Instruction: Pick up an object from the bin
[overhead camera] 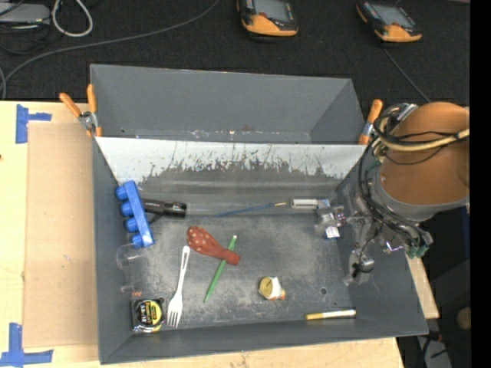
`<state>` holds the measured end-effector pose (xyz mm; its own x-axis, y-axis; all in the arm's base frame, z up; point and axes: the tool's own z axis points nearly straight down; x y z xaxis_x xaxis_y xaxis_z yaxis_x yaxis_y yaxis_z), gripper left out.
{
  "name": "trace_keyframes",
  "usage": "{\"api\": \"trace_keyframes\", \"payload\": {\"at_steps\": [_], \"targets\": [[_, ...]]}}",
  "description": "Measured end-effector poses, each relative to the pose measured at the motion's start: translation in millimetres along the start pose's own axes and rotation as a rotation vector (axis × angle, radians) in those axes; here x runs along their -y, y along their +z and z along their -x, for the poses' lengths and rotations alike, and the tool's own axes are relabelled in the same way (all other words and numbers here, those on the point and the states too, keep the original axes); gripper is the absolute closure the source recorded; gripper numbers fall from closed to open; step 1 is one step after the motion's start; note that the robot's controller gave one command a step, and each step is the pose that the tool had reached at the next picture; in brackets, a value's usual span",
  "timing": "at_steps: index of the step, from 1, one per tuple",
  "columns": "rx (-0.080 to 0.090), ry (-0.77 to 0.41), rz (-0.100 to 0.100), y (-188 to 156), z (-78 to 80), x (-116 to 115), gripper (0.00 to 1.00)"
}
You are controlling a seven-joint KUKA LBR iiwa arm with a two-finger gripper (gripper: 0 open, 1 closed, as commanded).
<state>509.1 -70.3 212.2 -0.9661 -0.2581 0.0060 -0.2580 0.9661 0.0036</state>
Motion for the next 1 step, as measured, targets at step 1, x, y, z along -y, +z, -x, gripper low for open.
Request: {"api": "trace_keyframes", "payload": {"at_steps": [1], "targets": [[0.003, -0.185, -0.001, 12.4, 0.8, -40.4, 0.0]]}}
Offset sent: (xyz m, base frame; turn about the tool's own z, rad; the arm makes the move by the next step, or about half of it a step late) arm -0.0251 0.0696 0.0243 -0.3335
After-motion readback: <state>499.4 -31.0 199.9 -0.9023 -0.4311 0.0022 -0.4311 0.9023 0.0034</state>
